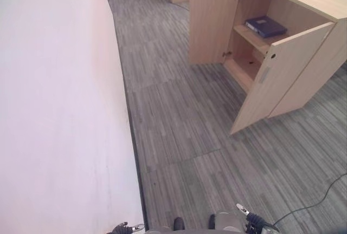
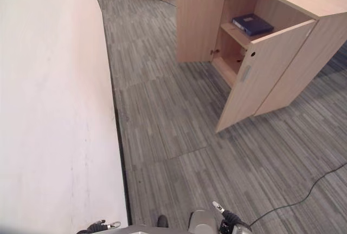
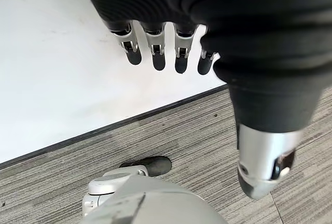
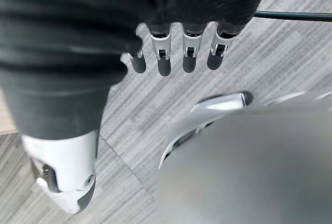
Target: Put the empty folder in the office cabinet
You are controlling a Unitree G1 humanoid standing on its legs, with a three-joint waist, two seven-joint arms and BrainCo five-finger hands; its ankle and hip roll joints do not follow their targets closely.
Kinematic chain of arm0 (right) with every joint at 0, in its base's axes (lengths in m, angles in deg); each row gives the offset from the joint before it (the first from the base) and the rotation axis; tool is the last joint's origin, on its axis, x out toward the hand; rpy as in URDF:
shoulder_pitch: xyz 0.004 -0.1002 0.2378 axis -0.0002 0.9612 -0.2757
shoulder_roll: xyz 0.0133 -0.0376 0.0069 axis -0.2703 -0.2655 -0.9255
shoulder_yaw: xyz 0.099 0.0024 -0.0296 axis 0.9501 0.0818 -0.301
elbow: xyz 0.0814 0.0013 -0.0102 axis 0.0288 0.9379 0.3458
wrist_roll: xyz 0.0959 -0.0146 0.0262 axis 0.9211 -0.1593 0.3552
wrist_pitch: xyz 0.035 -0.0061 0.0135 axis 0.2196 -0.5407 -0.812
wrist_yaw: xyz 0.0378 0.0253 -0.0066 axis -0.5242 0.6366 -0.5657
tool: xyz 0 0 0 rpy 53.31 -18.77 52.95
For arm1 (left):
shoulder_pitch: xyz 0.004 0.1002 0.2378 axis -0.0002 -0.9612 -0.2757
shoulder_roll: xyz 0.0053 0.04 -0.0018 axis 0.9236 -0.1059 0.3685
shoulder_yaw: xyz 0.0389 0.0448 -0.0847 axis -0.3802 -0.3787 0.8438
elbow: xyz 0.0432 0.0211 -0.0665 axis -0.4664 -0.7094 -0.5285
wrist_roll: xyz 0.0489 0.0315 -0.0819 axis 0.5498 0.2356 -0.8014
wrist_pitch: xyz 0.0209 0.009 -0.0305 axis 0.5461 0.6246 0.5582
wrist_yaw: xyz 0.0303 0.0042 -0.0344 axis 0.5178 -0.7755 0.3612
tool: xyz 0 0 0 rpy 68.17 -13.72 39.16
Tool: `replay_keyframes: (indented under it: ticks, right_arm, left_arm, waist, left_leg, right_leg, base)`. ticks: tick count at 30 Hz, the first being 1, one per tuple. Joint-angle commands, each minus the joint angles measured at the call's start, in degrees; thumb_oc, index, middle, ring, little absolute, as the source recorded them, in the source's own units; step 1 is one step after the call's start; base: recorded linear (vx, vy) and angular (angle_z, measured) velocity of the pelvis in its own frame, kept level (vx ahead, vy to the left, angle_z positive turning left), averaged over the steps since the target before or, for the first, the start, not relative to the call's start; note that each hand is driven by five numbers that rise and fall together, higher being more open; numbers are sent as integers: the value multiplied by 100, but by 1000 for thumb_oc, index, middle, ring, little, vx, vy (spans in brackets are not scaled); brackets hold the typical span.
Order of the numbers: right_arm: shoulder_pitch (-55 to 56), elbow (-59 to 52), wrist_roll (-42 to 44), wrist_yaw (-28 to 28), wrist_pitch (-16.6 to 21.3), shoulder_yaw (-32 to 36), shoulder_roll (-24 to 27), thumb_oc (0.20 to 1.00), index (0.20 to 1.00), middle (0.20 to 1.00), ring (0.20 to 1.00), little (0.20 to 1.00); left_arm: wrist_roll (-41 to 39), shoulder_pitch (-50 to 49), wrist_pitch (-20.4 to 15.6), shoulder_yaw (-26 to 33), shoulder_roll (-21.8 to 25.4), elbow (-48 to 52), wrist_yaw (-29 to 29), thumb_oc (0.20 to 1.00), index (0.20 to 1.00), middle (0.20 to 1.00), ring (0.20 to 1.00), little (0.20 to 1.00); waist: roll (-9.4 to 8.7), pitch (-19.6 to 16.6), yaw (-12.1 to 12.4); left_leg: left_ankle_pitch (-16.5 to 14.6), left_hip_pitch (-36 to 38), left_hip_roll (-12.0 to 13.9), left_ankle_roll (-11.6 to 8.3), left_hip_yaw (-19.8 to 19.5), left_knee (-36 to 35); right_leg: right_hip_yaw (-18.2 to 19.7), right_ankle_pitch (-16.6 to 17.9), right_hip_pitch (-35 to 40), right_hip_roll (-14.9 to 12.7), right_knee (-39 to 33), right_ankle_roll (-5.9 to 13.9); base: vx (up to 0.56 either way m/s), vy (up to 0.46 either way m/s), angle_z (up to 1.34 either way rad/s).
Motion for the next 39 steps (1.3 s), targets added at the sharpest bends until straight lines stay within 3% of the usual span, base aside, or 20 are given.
replay_keyframes:
  ticks: [1, 8, 11, 15, 18, 22, 24, 26, 32, 35, 39]
  right_arm:
    - [-1, 285, -236, -25, 32, 16, -137, 1000, 1000, 1000, 1000, 1000]
    - [119, 318, -260, -6, 30, 19, -199, 1000, 1000, 1000, 1000, 1000]
    - [124, 309, -254, -10, 34, 33, -195, 1000, 1000, 1000, 1000, 1000]
    - [83, 257, -248, -56, 42, 72, -148, 1000, 1000, 1000, 1000, 1000]
    - [67, 239, -237, -78, 76, 43, -153, 1000, 1000, 1000, 1000, 1000]
    - [2, 224, -250, -87, 68, -8, -146, 1000, 1000, 1000, 1000, 1000]
    - [-27, 219, -249, -94, 26, -32, -144, 1000, 1000, 1000, 1000, 1000]
    - [23, 242, -283, -113, 5, -30, -126, 1000, 1000, 1000, 1000, 1000]
    - [116, 299, -311, -145, -9, -41, -56, 1000, 1000, 1000, 1000, 1000]
    - [148, 286, -346, -155, -5, -66, -8, 1000, 1000, 1000, 1000, 1000]
    - [164, 253, -389, -158, 40, -132, 54, 1000, 1000, 1000, 1000, 1000]
  left_arm:
    - [-131, 51, -5, 265, 54, -190, 55, 1000, 1000, 1000, 1000, 1000]
    - [-120, 18, -11, 248, -26, -191, 49, 1000, 1000, 1000, 1000, 1000]
    - [-129, 30, -16, 243, -22, -170, 57, 1000, 1000, 1000, 1000, 1000]
    - [-96, 67, -11, 199, -24, -177, 89, 1000, 1000, 1000, 1000, 1000]
    - [-76, 68, -19, 139, -25, -179, 86, 1000, 1000, 1000, 1000, 1000]
    - [-88, 143, -53, 77, 11, -125, 99, 1000, 1000, 1000, 1000, 1000]
    - [-51, 182, -61, 48, 42, -120, 102, 1000, 1000, 1000, 1000, 1000]
    - [42, 211, -54, 23, 65, -151, 98, 1000, 1000, 1000, 1000, 1000]
    - [47, 132, -37, 140, 36, -226, 104, 1000, 1000, 1000, 1000, 1000]
    - [32, 125, -33, 148, 20, -209, 96, 1000, 1000, 1000, 1000, 1000]
    - [-7, 216, -62, 57, 44, -74, 86, 1000, 1000, 1000, 1000, 1000]
  waist:
    - [-38, -254, 83]
    - [-145, -336, 29]
    - [-152, -348, 19]
    - [-85, -129, -76]
    - [-39, -33, -89]
    - [-76, 23, -173]
    - [-170, 50, -295]
    - [-249, 38, -356]
    - [-290, -169, -370]
    - [-312, -228, -361]
    - [-459, -271, -342]
  left_leg:
    - [-216, -223, -171, -231, 132, 14]
    - [-277, -139, -129, -297, 96, 14]
    - [-272, -173, -131, -296, 108, 14]
    - [-253, -179, -273, -108, 74, 14]
    - [-274, -101, -254, -93, 63, 14]
    - [-285, -78, -210, -223, -23, 14]
    - [-378, -8, -249, -305, -137, 14]
    - [-449, 55, -290, -315, -255, 14]
    - [-556, 191, -149, -367, -325, 14]
    - [-570, 250, -6, -447, -360, 14]
    - [-680, 283, 386, -682, -336, 321]
  right_leg:
    - [-153, 459, 487, 106, -783, 329]
    - [-137, 488, 839, 280, -1507, 372]
    - [-124, 536, 826, 256, -1506, 418]
    - [130, 1033, 70, -88, 91, 518]
    - [268, 1167, -209, -162, 553, 411]
    - [662, 1029, -412, 176, -456, 387]
    - [929, 1282, -500, 448, -1412, 538]
    - [1053, 1376, -417, 525, -1852, 540]
    - [998, 1457, -55, 678, -2165, 431]
    - [912, 1342, 95, 803, -2231, 349]
    - [770, 989, 320, 1014, -2207, 162]
  base:
    - [107, -73, 2]
    - [42, -38, -4]
    - [-27, 27, -7]
    - [-82, 118, -7]
    - [2, 34, 8]
    - [77, -89, -2]
    - [166, -149, 6]
    - [170, -114, 29]
    - [211, -150, 45]
    - [207, -170, 12]
    - [278, -296, 26]
